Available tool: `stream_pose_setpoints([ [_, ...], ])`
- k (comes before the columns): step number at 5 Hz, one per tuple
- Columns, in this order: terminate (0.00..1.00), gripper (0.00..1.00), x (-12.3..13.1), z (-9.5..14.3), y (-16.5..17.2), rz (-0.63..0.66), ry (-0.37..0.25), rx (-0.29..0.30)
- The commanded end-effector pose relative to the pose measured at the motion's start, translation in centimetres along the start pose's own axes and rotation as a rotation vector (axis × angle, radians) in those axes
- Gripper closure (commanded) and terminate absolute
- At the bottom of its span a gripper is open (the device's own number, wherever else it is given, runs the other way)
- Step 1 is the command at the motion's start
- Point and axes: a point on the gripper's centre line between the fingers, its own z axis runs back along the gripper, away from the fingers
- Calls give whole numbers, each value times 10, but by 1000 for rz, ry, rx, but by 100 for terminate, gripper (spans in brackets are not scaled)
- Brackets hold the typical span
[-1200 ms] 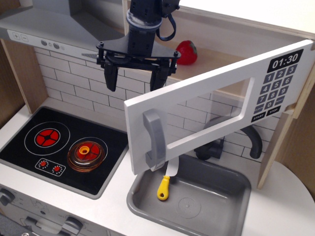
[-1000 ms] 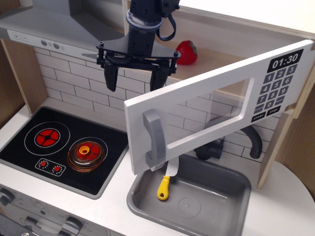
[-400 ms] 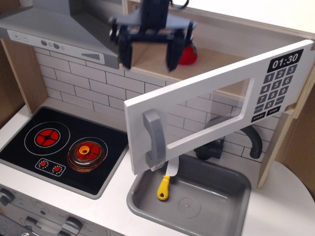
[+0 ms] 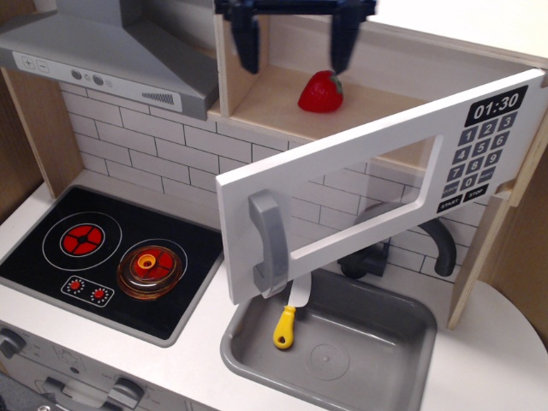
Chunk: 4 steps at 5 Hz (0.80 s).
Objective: Close microwave
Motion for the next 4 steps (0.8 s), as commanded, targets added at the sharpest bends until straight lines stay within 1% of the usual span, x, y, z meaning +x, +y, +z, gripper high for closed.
stream_pose_setpoints([
  [1,0,0,-60,19,-19,-254,-52,-75],
  [2,0,0,-82,15,-39,-274,-22,-73],
  [3,0,0,-85,-8,-45,-243,-21,-37],
  [4,0,0,-73,-30,-39,-188,21,-43],
])
